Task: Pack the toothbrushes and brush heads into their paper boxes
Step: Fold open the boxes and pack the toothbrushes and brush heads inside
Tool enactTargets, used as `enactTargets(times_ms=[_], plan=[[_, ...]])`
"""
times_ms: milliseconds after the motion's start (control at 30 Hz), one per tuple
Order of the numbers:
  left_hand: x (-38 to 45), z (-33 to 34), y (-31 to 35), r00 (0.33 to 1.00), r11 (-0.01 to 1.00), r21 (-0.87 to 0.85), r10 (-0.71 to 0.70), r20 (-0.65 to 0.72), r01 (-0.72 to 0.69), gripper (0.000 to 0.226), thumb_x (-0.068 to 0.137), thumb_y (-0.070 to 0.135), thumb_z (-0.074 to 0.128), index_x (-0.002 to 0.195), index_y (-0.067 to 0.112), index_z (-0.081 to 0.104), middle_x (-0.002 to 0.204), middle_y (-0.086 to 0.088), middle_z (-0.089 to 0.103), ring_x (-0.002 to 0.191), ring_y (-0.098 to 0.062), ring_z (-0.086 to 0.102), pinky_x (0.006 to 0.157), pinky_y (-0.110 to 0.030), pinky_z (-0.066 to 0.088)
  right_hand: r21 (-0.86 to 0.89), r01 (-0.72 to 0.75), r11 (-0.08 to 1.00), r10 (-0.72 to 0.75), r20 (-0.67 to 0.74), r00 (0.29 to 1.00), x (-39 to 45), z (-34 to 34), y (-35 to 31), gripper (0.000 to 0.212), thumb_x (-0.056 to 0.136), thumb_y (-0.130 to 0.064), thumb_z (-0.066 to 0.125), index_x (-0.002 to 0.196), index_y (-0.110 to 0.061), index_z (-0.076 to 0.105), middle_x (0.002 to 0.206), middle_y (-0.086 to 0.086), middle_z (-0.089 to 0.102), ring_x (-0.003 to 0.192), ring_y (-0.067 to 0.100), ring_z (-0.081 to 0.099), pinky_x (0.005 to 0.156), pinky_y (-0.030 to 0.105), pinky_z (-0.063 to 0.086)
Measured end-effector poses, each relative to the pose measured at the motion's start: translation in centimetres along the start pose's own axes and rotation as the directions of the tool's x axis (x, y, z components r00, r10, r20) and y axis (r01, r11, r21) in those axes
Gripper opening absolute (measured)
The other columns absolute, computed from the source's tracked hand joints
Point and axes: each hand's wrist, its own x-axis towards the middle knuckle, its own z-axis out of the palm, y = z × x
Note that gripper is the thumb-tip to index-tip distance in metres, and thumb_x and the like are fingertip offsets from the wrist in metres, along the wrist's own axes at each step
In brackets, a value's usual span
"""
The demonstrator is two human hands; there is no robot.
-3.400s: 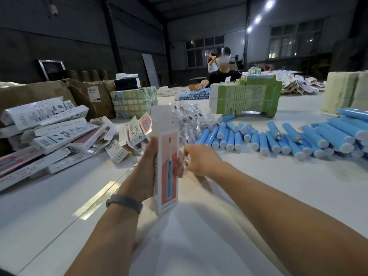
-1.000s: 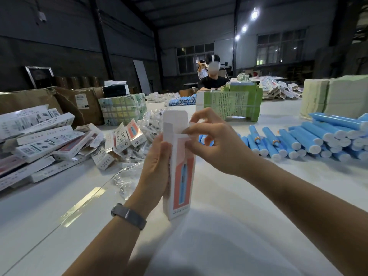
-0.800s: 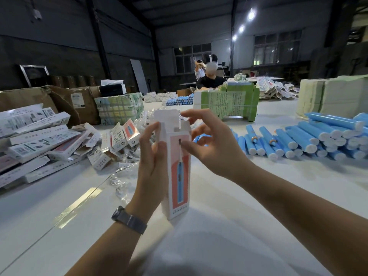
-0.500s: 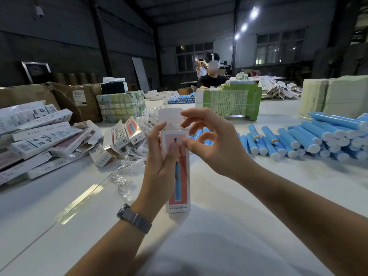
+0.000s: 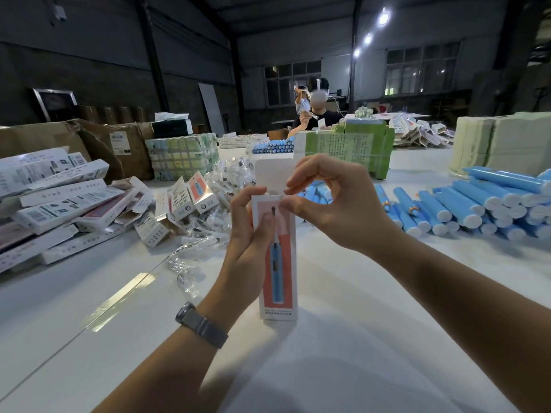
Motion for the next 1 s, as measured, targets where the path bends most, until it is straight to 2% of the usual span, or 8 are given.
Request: enactTargets(times_ms=[133, 233, 367, 500, 600, 733, 833, 1000], plan=[[0.0, 0.0, 0.1, 0.999, 0.998, -0.064, -0.031, -0.028, 0.029, 0.034, 0.102, 0.024, 0.04, 0.121, 0.052, 0.035, 0.101, 0.023, 0.062, 0.088, -0.005, 0.066, 0.072, -0.021, 0.055, -0.026, 0.105, 0.994, -0.105, -0.021, 0.994, -0.1, 0.7, -0.3, 0.045, 0.076, 0.001, 0.079, 0.106, -0.025, 0.057, 0.098, -0.011, 0.061, 0.09, 0.01, 0.063, 0.08, 0.033, 0.053], [0.1, 0.1, 0.2, 0.999, 0.994, -0.098, -0.039, -0.017, 0.037, 0.042, 0.102, 0.022, 0.04, 0.13, 0.047, 0.024, 0.107, 0.029, 0.065, 0.094, -0.006, 0.07, 0.074, -0.02, 0.056, -0.026, 0.121, 0.992, -0.122, -0.017, 0.992, 0.0, 0.9, -0.4, 0.057, 0.076, 0.008, 0.074, 0.116, -0.027, 0.052, 0.103, -0.004, 0.058, 0.088, 0.013, 0.061, 0.07, 0.023, 0.047], [0.1, 0.0, 0.1, 0.999, 0.997, -0.066, -0.033, -0.016, 0.032, 0.04, 0.101, 0.026, 0.041, 0.126, 0.057, 0.034, 0.104, 0.02, 0.065, 0.09, -0.009, 0.068, 0.075, -0.027, 0.057, -0.033, 0.038, 0.999, -0.036, 0.068, 0.997, -0.1, 0.8, -0.4, 0.038, 0.08, 0.005, 0.07, 0.105, -0.022, 0.062, 0.089, -0.008, 0.066, 0.084, 0.008, 0.063, 0.068, 0.019, 0.042], [0.1, -0.1, 0.2, 1.0, 1.0, -0.001, 0.007, 0.005, -0.006, 0.034, 0.102, 0.024, 0.04, 0.116, 0.054, 0.041, 0.089, 0.02, 0.057, 0.078, -0.003, 0.062, 0.068, -0.024, 0.055, 0.039, -0.013, 0.999, 0.012, 0.04, 0.999, 0.4, 0.4, -1.0, 0.022, 0.085, -0.012, 0.071, 0.1, -0.026, 0.063, 0.083, -0.008, 0.067, 0.08, 0.009, 0.065, 0.066, 0.026, 0.046], [0.0, -0.1, 0.3, 0.999, 0.999, 0.007, 0.037, 0.021, -0.037, 0.034, 0.102, 0.022, 0.041, 0.115, 0.054, 0.041, 0.09, 0.021, 0.058, 0.076, -0.001, 0.06, 0.068, -0.023, 0.055, 0.077, -0.067, 0.995, 0.064, 0.034, 0.997, 0.6, 0.3, -1.1, 0.028, 0.084, -0.008, 0.074, 0.101, -0.028, 0.062, 0.081, -0.007, 0.067, 0.079, 0.011, 0.064, 0.065, 0.031, 0.047], [-0.1, -0.1, 0.2, 0.999, 0.999, 0.017, 0.038, 0.017, -0.039, 0.033, 0.102, 0.02, 0.042, 0.125, 0.043, 0.034, 0.096, 0.019, 0.062, 0.081, -0.004, 0.064, 0.071, -0.024, 0.056, 0.055, -0.136, 0.989, 0.125, 0.161, 0.979, 0.8, -0.2, -1.2, 0.031, 0.086, -0.006, 0.074, 0.106, -0.027, 0.063, 0.096, -0.003, 0.071, 0.093, 0.009, 0.066, 0.075, 0.035, 0.054], [-0.1, 0.1, 0.1, 0.999, 0.999, 0.027, 0.029, 0.02, -0.03, 0.036, 0.102, 0.021, 0.044, 0.131, 0.038, 0.029, 0.099, 0.012, 0.064, 0.087, -0.013, 0.068, 0.073, -0.025, 0.057, -0.01, -0.109, 0.994, 0.109, 0.165, 0.98, 0.8, -0.3, -1.2, 0.024, 0.085, -0.005, 0.074, 0.095, -0.025, 0.065, 0.091, -0.008, 0.071, 0.088, 0.005, 0.067, 0.075, 0.032, 0.056], [-0.2, 0.2, 0.3, 0.999, 0.996, 0.079, 0.041, 0.013, -0.041, 0.037, 0.102, 0.022, 0.044, 0.13, 0.04, 0.029, 0.096, 0.017, 0.063, 0.082, -0.009, 0.068, 0.068, -0.02, 0.055, -0.12, -0.046, 0.992, 0.061, 0.13, 0.99, 0.6, -0.1, -1.2, 0.016, 0.084, -0.007, 0.073, 0.09, -0.02, 0.066, 0.087, -0.01, 0.07, 0.083, 0.005, 0.064, 0.072, 0.023, 0.05]])
